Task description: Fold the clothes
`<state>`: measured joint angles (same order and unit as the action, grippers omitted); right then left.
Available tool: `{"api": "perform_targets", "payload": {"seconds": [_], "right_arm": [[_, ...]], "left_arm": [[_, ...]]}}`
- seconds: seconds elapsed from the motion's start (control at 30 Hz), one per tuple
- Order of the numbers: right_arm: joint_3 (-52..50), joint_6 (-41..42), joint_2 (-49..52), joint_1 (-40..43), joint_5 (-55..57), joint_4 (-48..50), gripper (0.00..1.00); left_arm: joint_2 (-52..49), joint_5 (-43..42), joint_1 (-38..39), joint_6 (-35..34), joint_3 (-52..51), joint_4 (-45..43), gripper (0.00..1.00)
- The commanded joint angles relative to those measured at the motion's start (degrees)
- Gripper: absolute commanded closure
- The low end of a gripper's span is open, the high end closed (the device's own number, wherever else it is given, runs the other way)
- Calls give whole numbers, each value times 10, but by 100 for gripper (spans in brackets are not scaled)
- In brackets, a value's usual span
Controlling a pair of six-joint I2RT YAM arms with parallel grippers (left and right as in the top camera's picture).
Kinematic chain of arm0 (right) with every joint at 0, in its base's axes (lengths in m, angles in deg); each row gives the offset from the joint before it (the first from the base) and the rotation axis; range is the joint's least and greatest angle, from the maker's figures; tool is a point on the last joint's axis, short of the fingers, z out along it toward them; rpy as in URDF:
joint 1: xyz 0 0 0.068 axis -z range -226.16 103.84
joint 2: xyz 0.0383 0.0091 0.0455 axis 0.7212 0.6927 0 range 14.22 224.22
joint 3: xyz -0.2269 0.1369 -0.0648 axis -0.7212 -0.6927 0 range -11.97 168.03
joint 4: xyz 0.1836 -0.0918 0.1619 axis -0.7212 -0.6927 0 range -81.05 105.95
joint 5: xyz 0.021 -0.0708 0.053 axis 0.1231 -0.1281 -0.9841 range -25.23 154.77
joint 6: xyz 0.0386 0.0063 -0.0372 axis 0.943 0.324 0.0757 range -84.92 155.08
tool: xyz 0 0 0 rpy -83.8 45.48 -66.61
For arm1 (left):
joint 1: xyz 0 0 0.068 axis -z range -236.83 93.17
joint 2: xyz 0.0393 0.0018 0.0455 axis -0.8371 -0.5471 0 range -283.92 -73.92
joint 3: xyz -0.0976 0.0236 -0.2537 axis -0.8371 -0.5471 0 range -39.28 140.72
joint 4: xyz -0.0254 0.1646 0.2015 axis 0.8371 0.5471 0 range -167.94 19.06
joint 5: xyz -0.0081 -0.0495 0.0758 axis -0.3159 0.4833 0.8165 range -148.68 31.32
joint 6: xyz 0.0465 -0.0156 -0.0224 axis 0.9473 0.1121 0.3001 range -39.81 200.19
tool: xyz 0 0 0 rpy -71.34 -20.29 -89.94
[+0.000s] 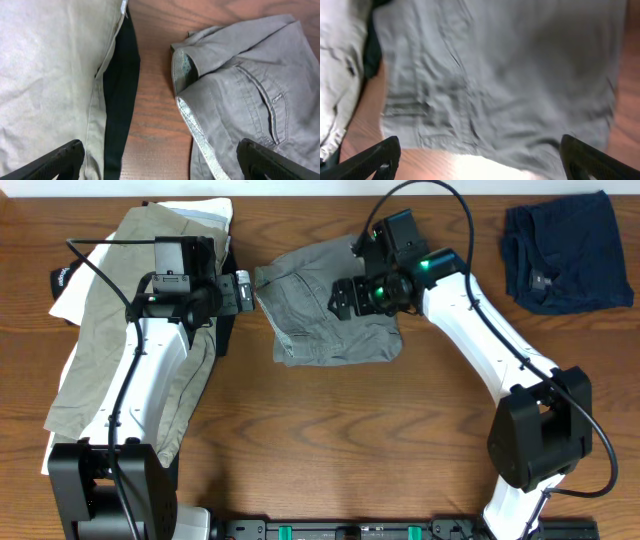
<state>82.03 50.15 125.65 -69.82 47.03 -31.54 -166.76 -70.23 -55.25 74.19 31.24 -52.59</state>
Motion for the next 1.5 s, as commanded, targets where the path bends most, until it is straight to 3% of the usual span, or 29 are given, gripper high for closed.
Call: {"api": "perform_targets", "payload": {"seconds": [0.0,0.13,0.2,0.33,0.5,0.83,0.93,1.17,1.3,1.47], "right_arm": [[-10,26,12,12,31,-21,1],[-42,31,12,12,47,-18,4],[-68,31,12,12,47,5,14],[-127,31,12,12,47,67,24],[-198,32,12,13,54,148,24],[-282,61,12,21,151,241,37],[-285,61,12,36,150,250,37],[-279,25,-5,58,17,239,31],[-279,7,-15,68,57,218,25],[-279,-23,-7,98,146,245,27]], "left_arm": [[2,7,-2,-1,2,9,2],[-1,7,-2,3,2,19,2],[-3,7,-2,3,2,20,2],[-6,7,-2,3,2,19,2],[-7,7,-2,3,2,20,2],[-7,7,-2,3,2,20,2],[-7,7,-2,3,2,21,2],[-7,7,-2,3,0,21,2],[-8,7,-2,3,0,20,2],[-8,7,-2,3,0,17,2]]}}
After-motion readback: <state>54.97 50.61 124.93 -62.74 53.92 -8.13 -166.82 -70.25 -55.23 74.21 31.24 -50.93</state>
